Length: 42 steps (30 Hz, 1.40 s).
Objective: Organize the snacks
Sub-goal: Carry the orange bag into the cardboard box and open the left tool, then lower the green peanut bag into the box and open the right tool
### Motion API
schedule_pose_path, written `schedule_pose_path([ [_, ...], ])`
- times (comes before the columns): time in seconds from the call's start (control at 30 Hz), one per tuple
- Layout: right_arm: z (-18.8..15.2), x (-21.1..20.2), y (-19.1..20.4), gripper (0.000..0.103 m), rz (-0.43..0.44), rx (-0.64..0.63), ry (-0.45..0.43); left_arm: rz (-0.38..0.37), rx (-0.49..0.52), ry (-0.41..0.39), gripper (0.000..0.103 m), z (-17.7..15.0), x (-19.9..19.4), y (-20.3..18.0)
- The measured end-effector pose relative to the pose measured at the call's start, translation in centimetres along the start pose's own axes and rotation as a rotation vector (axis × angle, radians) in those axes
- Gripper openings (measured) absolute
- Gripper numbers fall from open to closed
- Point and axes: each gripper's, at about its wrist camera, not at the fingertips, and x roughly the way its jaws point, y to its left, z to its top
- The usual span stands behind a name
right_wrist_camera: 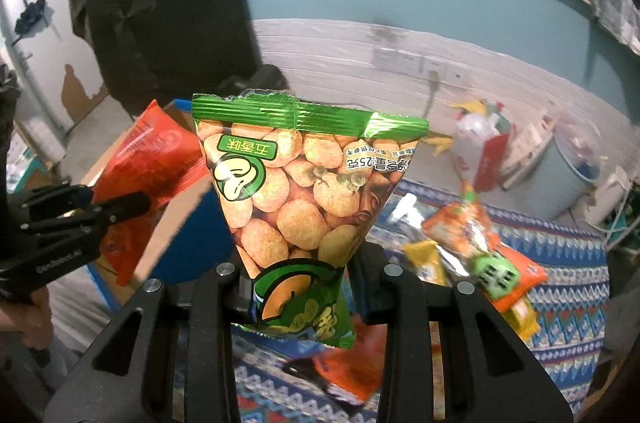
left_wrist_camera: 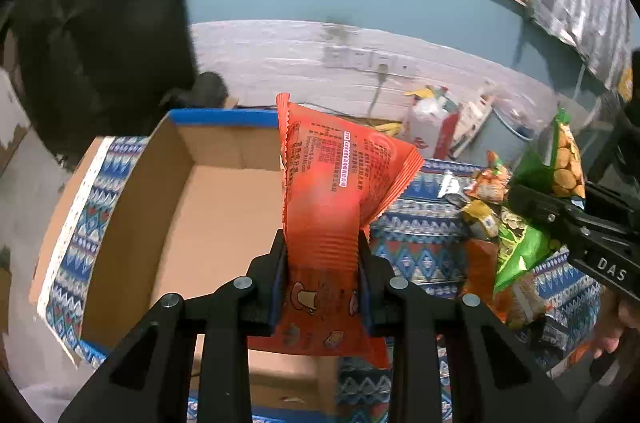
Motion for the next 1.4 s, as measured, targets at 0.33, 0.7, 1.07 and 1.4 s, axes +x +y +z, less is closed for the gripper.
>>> schedule_pose_path([
  [0.33, 1.8, 2.8, 5.7, 0.032, 0.069, -0.062, 0.018, 0.07, -0.107, 0.011, 0.03, -1.0, 0.2, 5.5],
  [0.7, 3.3, 6.2, 10.4, 0.032, 0.137, -0.087, 0.065, 0.099, -0.212, 0.07, 0.038, -1.9, 1.1, 9.5],
  [1.07, 4.1, 8.6, 13.9, 0.032, 0.201, -0.112, 0.122, 0.138, -0.252, 0.048, 0.049, -2.2, -1.2, 11.6],
  [1.4, 3.6, 10.6, 16.0, 0.038, 0.237, -0.15, 0.183, 0.134, -0.262, 0.05, 0.051, -2.7, -1.9, 12.1],
])
